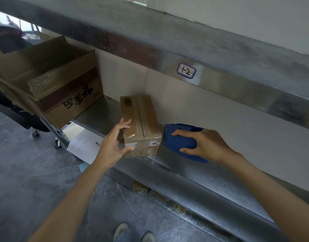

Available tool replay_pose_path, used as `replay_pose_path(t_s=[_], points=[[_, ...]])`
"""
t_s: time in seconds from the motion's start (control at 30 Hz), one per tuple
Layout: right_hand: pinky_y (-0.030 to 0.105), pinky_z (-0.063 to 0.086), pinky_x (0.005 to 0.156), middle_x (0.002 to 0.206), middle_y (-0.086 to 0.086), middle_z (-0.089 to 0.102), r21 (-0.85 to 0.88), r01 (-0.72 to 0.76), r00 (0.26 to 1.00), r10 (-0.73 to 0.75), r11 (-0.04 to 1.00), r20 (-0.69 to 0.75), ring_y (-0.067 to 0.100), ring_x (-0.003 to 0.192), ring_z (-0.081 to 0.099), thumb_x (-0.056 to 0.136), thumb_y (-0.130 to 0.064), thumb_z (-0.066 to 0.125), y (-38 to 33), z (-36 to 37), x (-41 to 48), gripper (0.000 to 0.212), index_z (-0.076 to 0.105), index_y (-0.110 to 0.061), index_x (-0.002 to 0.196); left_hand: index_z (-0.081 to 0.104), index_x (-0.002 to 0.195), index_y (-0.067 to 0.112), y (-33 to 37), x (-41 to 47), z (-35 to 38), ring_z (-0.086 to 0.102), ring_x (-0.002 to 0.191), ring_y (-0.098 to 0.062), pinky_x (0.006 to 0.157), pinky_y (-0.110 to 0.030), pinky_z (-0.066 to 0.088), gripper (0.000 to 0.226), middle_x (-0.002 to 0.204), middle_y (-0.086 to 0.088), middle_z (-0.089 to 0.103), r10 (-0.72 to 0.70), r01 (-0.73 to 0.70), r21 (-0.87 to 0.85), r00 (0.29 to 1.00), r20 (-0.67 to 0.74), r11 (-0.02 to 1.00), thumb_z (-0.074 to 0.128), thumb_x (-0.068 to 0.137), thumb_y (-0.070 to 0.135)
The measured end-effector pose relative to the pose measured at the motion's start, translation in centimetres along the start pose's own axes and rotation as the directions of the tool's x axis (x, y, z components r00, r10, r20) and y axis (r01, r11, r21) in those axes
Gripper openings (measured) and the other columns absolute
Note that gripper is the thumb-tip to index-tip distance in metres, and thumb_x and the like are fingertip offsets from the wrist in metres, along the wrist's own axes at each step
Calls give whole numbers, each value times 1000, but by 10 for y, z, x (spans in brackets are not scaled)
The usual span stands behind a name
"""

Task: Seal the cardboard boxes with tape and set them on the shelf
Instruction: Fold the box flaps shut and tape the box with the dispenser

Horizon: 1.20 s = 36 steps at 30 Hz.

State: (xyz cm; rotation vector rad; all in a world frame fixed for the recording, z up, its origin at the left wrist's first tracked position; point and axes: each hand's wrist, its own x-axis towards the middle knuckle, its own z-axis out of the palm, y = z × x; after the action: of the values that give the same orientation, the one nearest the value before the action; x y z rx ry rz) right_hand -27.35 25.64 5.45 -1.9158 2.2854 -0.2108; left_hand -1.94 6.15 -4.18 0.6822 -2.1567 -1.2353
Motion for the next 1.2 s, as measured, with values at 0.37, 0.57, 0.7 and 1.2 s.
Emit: replay_pose_path(t_s=[0.37,0.57,0.7,1.2], points=[[19,21,36,40,4,46,-276,52,960,-125,960,-251,22,29,41,72,-33,86,-22,41,21,58,66,-27,127,46,127,29,0,0,3,19,148,1,110,-47,44,74,151,18,42,-29,29,1,1000,-11,1000,88,70,8],[33,50,75,119,5,66,101,-270,960,276,958,-55,25,94,63,96,-49,55,-1,67,20,59,29,-45,148,44,128,31,3,1,2,17,149,0,111,-50,42,74,153,21,39,-25,25,27,1000,1,999,87,71,12],[31,46,73,120,9,66,267,-334,929,363,904,-67,28,90,64,95,-45,59,20,96,13,61,31,-41,149,45,127,30,3,0,3,17,150,-1,109,-54,43,73,153,19,40,-31,31,7,999,-9,999,87,71,10],[37,48,91,141,11,51,383,-336,931,366,861,-7,28,121,53,93,-41,64,26,114,10,74,19,-41,152,45,128,33,2,0,3,19,149,-2,108,-55,45,74,153,19,40,-26,26,8,999,-19,1000,87,71,10]])
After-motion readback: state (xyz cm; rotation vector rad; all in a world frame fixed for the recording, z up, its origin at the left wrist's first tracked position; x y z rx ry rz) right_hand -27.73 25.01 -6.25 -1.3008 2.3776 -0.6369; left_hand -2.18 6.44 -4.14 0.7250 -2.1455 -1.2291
